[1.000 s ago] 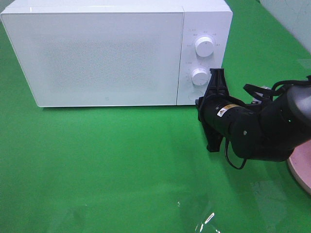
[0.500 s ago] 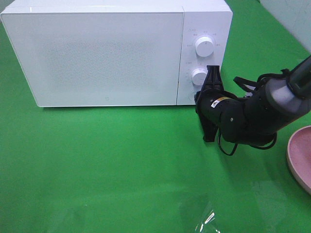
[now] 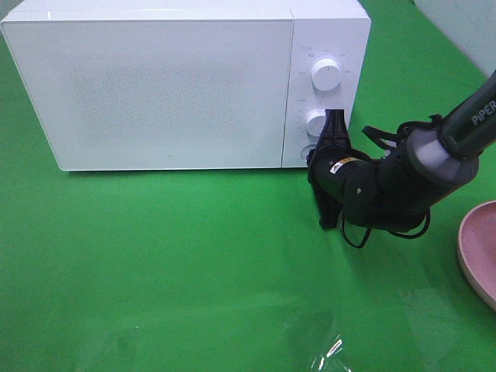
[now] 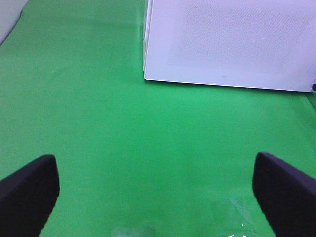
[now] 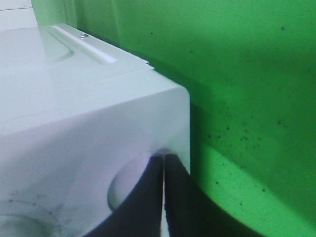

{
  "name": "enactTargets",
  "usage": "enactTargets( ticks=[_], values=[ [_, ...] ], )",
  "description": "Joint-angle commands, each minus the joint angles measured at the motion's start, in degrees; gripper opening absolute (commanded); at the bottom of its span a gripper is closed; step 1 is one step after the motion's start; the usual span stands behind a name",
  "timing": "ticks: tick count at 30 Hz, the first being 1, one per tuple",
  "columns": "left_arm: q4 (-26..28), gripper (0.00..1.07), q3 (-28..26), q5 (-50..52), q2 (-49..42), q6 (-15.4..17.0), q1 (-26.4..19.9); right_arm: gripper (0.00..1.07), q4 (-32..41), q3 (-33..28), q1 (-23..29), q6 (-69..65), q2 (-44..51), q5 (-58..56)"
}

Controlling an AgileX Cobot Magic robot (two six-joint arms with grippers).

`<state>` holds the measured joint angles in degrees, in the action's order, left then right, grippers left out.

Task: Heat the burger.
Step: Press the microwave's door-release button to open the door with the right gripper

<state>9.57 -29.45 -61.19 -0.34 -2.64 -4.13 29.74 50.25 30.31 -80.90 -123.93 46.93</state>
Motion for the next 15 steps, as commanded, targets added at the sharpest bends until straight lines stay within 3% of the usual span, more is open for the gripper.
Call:
enactTargets(
  ticks=[1, 15],
  values=[
    [0.06, 0.99, 0.00, 0.11, -0.80, 0.11, -0.11, 0.00, 0.11, 0.92, -0.17, 1.26, 0.86, 3.44],
    [0.06, 0.99, 0.00, 0.11, -0.80, 0.11, -0.11, 0.00, 1.66, 0.92, -0.17, 3.50, 3.21, 7.10]
  ],
)
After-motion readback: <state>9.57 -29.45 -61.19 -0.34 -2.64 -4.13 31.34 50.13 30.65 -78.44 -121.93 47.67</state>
